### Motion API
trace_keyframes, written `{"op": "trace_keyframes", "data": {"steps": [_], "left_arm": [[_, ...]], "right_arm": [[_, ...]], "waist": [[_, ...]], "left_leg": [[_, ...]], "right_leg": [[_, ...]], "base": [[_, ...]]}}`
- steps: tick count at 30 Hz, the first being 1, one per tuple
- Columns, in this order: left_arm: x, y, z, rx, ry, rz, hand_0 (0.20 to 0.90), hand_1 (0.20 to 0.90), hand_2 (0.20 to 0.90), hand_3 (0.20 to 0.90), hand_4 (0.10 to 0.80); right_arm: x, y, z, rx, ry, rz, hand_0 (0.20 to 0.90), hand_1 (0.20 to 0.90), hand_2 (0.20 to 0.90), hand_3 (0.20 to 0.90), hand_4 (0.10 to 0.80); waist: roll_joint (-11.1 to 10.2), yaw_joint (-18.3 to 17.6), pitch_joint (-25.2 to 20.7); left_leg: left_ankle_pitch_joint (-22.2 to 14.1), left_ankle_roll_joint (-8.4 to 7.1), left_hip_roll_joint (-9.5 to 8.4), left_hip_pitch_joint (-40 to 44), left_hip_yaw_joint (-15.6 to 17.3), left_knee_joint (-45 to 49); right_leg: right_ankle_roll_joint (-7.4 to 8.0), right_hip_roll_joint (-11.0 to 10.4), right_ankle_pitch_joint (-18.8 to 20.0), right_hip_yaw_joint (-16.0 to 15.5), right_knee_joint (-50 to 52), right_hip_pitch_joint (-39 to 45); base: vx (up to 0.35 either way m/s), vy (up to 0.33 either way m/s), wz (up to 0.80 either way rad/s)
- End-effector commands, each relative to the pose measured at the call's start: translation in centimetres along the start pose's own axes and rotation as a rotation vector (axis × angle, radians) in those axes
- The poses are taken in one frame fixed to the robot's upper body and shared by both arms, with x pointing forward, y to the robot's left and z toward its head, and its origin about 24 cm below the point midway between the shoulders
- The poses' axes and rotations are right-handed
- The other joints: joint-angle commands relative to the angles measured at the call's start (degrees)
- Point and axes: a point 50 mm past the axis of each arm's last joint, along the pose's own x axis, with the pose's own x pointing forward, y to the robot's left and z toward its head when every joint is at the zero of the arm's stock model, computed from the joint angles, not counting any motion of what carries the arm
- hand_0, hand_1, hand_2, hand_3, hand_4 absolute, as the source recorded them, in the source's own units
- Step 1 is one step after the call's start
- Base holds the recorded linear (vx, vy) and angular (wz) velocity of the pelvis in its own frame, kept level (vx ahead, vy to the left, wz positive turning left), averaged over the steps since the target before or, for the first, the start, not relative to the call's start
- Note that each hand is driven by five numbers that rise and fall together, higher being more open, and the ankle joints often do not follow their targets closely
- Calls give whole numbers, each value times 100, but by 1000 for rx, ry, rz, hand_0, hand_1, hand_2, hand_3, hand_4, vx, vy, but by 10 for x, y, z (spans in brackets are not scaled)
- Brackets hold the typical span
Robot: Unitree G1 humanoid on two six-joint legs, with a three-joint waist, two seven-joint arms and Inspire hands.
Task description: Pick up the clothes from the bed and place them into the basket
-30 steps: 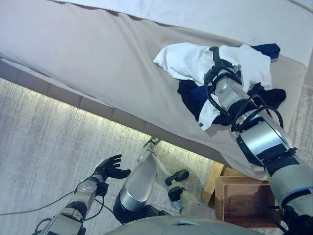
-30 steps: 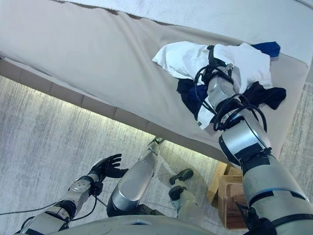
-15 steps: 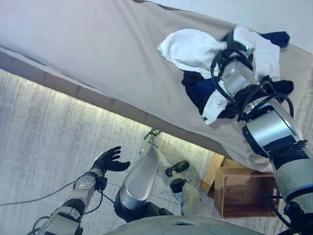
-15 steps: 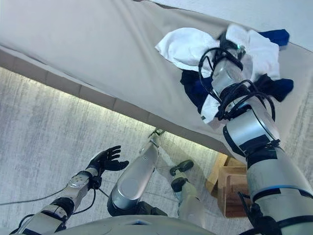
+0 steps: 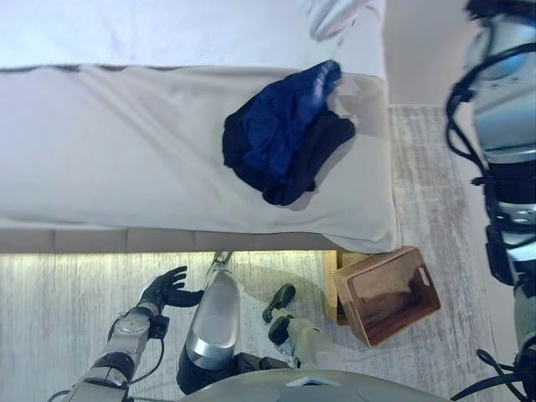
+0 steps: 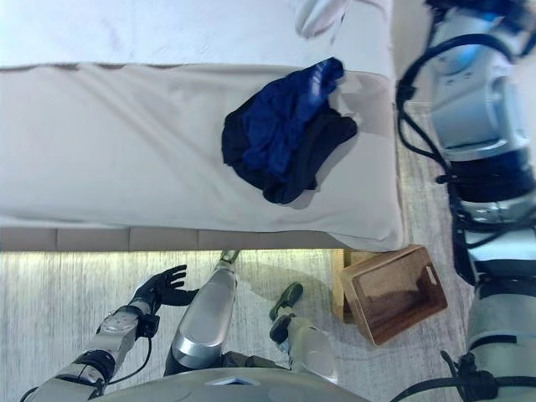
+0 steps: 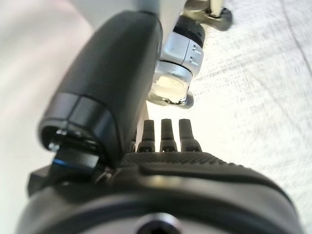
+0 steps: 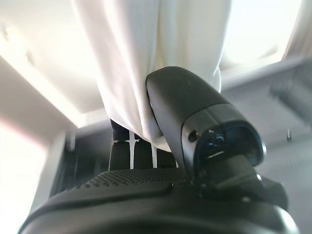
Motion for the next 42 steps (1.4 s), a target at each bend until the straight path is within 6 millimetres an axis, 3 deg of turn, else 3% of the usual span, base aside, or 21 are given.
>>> {"op": "trace_keyframes", "data": {"steps": [1,9,12,13,16,20,22,23,25,29,31,39,40,41,42], "left_arm": [[-16,-32,-56,122,191,-118,900,900,900,900,800],[-12,-50,-51,153,220,-205,900,900,900,900,800],[-10,-62,-45,160,206,-262,900,900,900,900,800],[-10,-62,-45,164,207,-266,900,900,900,900,800],[-10,-69,-44,190,199,-297,900,900,900,900,800],[-11,-70,-46,216,203,-307,900,900,900,900,800],[-11,-69,-47,225,206,-306,900,900,900,900,800],[-10,-66,-44,238,204,-300,900,900,900,900,800],[-7,-66,-35,233,175,-294,900,900,900,900,800],[8,-70,11,162,24,-270,900,900,900,900,800],[12,-77,35,120,-64,-269,900,900,900,900,800],[12,-83,75,25,-243,-265,900,900,900,900,800],[11,-82,81,17,-266,-264,900,900,900,900,800],[11,-81,83,13,-279,-264,900,900,900,900,800],[10,-79,85,8,-291,-266,900,900,900,900,800]], "right_arm": [[2,-21,-8,-75,-83,-91,300,300,300,200,100],[-1,-43,-31,-123,-52,-31,300,300,300,200,100],[-31,-36,-63,-131,85,198,300,300,300,200,100],[-33,-36,-65,-133,89,207,300,300,300,200,100],[-66,-29,-89,-148,211,383,300,300,300,200,100],[-106,-24,-112,-211,329,559,300,300,300,200,100],[-115,-23,-117,-231,354,591,300,300,300,200,100],[-133,-21,-129,-274,408,662,300,300,300,200,100],[-146,-17,-141,-326,449,709,300,300,300,200,100],[-128,-6,-159,-419,479,694,300,300,300,200,100],[-120,-3,-167,-475,504,681,300,300,300,200,100],[-119,-3,-191,-669,608,708,300,300,300,200,100],[-122,-6,-197,-722,651,724,444,444,444,367,267],[-123,-9,-200,-756,669,726,858,858,858,851,751],[-123,-12,-205,-799,695,738,900,900,900,900,800]], "waist": [[464,-335,-1744],[711,-936,-2101],[797,-1303,-2136],[794,-1303,-2139],[828,-1463,-2124],[889,-1602,-2032],[904,-1622,-2000],[963,-1667,-1885],[1072,-1692,-1714],[1373,-1706,-1136],[1622,-1708,-776],[2291,-1656,-64],[2371,-1630,14],[2419,-1616,51],[2465,-1601,82]], "left_leg": [[-303,306,86,1317,533,-1506],[-347,184,166,1693,989,-1644],[-382,114,212,1835,1247,-1644],[-384,110,216,1845,1262,-1644],[-399,92,248,1921,1393,-1644],[-385,104,289,1986,1464,-1643],[-379,107,299,1988,1469,-1632],[-345,106,340,1947,1462,-1587],[-283,78,358,1820,1404,-1528],[-109,-32,334,1149,1233,-1296],[48,-100,309,815,1158,-1223],[379,-252,318,22,1148,-1127],[424,-265,335,-94,1164,-1126],[445,-270,339,-152,1182,-1123],[458,-274,339,-206,1192,-1109]], "right_leg": [[250,178,-373,211,132,385],[161,311,-416,585,-36,521],[84,382,-413,816,-134,561],[81,386,-410,827,-142,567],[47,416,-404,930,-159,574],[-13,455,-474,1035,-11,522],[-29,459,-499,1042,44,500],[-82,471,-571,1041,202,404],[-136,463,-629,991,378,217],[-250,387,-694,899,763,-480],[-303,353,-732,868,952,-807],[-433,234,-1048,858,1751,-1799],[-457,218,-1098,844,1889,-1968],[-472,206,-1128,841,1976,-2066],[-486,190,-1162,838,2075,-2158]], "base": [[-5,-29,-34],[-15,-59,-45],[-15,-120,-38],[7,-120,-40],[14,-118,-42],[23,-150,-22],[-9,-166,-15],[-50,-254,-9],[-156,-215,-6],[-351,-82,-1],[-328,-13,0],[-134,-33,-3],[-104,-35,3],[-81,-25,6],[-46,-13,6]]}}
